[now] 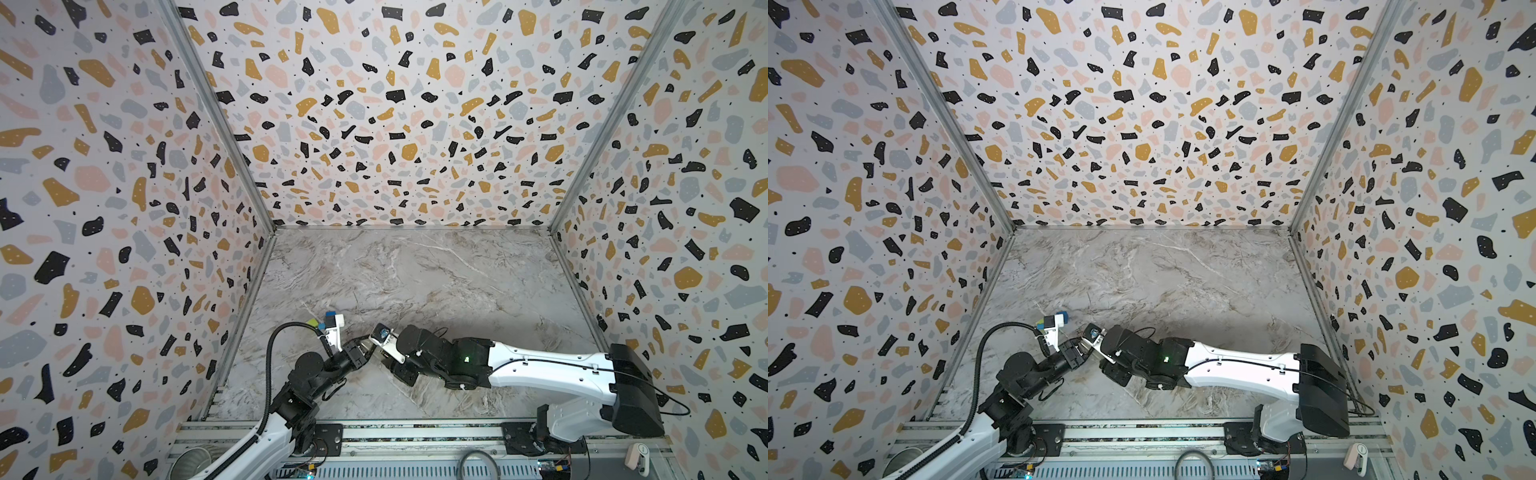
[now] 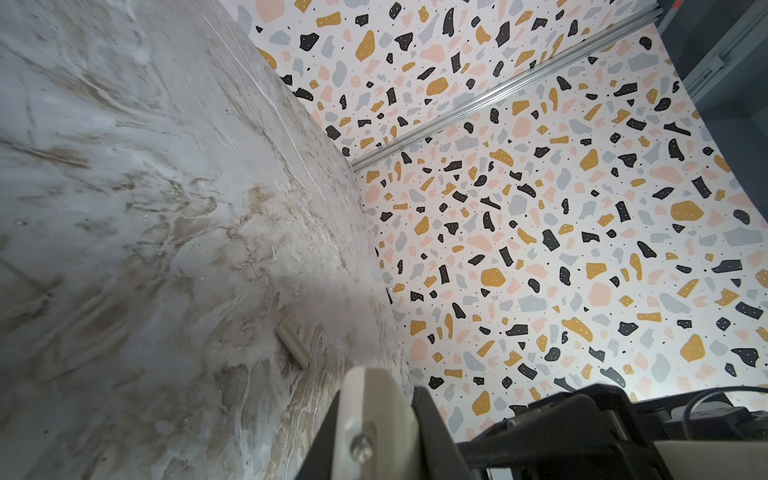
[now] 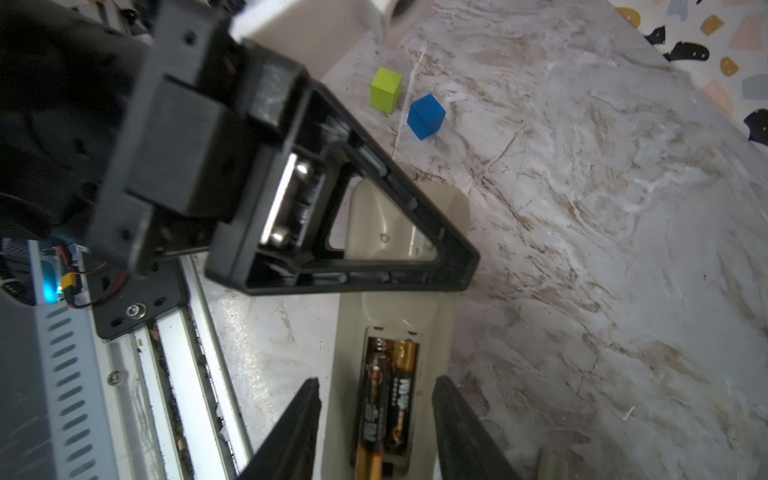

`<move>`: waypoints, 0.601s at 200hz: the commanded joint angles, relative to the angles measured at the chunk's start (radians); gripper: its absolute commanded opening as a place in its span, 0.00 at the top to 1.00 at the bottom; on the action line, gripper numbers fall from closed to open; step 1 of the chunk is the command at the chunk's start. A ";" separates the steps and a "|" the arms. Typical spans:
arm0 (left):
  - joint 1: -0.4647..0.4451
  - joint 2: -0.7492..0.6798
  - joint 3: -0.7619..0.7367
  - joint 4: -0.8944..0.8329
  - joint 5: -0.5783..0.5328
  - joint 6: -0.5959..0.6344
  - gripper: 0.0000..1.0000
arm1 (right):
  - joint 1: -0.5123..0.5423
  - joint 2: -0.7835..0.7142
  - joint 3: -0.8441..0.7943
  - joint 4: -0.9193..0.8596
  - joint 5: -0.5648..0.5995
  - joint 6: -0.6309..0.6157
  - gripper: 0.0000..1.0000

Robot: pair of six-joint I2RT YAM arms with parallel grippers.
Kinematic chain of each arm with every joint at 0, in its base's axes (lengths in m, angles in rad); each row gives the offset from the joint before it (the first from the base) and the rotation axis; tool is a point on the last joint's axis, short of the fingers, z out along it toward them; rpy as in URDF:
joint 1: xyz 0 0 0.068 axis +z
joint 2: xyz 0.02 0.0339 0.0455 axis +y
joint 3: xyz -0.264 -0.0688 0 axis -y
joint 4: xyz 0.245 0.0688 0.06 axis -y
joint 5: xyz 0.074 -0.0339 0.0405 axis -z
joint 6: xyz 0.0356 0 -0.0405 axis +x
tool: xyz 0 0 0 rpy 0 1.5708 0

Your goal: Load the batteries into the remote control

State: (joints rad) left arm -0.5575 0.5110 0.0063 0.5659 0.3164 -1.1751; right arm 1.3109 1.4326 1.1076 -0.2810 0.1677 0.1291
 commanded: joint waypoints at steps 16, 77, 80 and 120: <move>-0.003 -0.002 -0.068 0.048 0.046 0.012 1.00 | 0.027 -0.133 -0.052 0.038 -0.010 -0.079 0.51; -0.002 0.027 -0.009 -0.057 0.202 0.065 1.00 | 0.150 -0.308 -0.166 0.018 0.056 -0.274 0.56; -0.002 0.027 -0.005 -0.067 0.211 0.071 1.00 | 0.160 -0.313 -0.170 0.019 0.058 -0.284 0.57; -0.003 0.050 0.038 -0.134 0.313 0.122 1.00 | 0.231 -0.304 -0.199 -0.016 0.072 -0.384 0.62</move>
State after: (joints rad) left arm -0.5575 0.5533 0.0090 0.4408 0.5240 -1.1019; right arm 1.5208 1.1236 0.9188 -0.2600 0.2188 -0.1631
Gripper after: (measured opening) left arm 0.237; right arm 0.395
